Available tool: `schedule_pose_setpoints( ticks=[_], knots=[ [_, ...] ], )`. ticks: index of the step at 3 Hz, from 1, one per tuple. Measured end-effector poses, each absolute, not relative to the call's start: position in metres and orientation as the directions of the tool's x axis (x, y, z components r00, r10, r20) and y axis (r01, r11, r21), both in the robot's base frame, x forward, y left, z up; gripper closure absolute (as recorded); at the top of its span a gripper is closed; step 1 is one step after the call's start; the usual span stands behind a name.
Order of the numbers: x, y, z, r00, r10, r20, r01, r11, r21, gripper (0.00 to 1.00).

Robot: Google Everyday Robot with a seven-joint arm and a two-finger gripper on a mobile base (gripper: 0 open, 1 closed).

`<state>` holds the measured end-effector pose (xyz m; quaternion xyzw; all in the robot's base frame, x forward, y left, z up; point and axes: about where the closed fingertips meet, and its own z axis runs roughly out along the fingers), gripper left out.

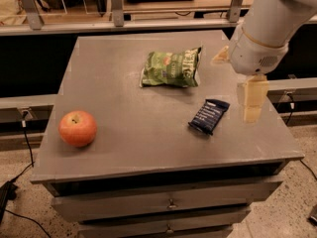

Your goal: Move rxbar blueberry near apple

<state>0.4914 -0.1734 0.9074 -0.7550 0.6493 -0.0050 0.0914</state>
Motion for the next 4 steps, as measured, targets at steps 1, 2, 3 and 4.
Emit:
schedule_pose_setpoints(
  ticks=[1, 2, 3, 4],
  knots=[
    [0.502, -0.149, 0.885, 0.287, -0.95, -0.12, -0.953, -0.272, -0.132, 0.0],
    [0.507, -0.132, 0.87, 0.363, -0.918, -0.159, -0.929, -0.343, -0.14, 0.0],
    [0.505, -0.12, 0.847, 0.413, -0.892, -0.182, -0.909, -0.393, -0.137, 0.0],
    [0.503, -0.119, 0.831, 0.424, -0.889, -0.173, -0.905, -0.409, -0.117, 0.0]
  ],
)
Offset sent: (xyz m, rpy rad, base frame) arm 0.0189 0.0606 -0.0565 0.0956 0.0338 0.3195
